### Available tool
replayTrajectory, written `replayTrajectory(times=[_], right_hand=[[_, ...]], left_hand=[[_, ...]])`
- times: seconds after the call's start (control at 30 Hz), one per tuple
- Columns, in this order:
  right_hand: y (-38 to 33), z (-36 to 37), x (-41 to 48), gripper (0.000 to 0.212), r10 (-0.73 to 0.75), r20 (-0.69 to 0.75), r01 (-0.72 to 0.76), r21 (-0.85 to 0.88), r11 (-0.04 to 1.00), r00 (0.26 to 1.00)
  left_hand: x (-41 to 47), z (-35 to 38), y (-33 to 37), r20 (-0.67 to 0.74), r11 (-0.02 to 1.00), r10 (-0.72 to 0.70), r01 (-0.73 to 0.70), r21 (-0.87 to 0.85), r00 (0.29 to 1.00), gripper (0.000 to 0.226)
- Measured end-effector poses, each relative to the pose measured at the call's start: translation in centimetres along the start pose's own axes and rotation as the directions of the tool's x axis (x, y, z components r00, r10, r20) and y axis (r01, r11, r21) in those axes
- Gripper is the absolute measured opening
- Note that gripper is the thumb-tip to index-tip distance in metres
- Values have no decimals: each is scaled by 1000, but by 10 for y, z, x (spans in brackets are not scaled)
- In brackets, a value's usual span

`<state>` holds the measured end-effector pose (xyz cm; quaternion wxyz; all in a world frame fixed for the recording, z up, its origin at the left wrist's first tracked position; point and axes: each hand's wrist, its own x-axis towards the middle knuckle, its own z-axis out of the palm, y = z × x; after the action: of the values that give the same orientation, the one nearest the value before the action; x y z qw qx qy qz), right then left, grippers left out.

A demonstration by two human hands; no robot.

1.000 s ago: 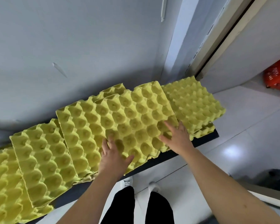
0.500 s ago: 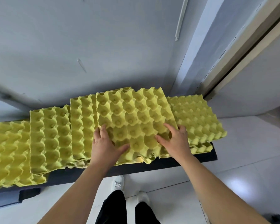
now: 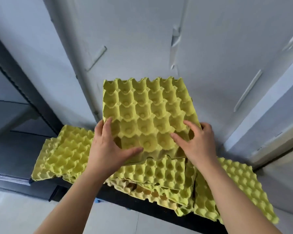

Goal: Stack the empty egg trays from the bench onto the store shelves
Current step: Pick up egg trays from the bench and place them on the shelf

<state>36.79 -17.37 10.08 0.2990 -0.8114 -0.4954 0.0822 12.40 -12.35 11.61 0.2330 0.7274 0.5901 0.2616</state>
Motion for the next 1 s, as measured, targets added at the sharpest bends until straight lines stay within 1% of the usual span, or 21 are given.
replayTrajectory(times=[0.17,0.4,0.63,0.9,1.0], right_hand=[[-111,10,4,74,-160,14,160,37,986,987],[-283,49,-22,76,-342,-18,342,99,935,940],[-451,89,-60,73,-445,-77,451,198,870,892],[-601,140,-67,71,-528,-86,532,238,812,845],[-652,166,-60,68,-550,-88,554,238,798,830]], left_hand=[[2,-97,-39,-144,999,-37,38,1,989,134],[-14,-245,-126,-300,997,-66,50,-61,952,144],[-27,-392,-205,-482,996,-61,22,-86,874,135],[2,-502,-291,-590,991,-97,25,-128,802,126],[25,-539,-328,-615,992,-98,27,-123,782,128]])
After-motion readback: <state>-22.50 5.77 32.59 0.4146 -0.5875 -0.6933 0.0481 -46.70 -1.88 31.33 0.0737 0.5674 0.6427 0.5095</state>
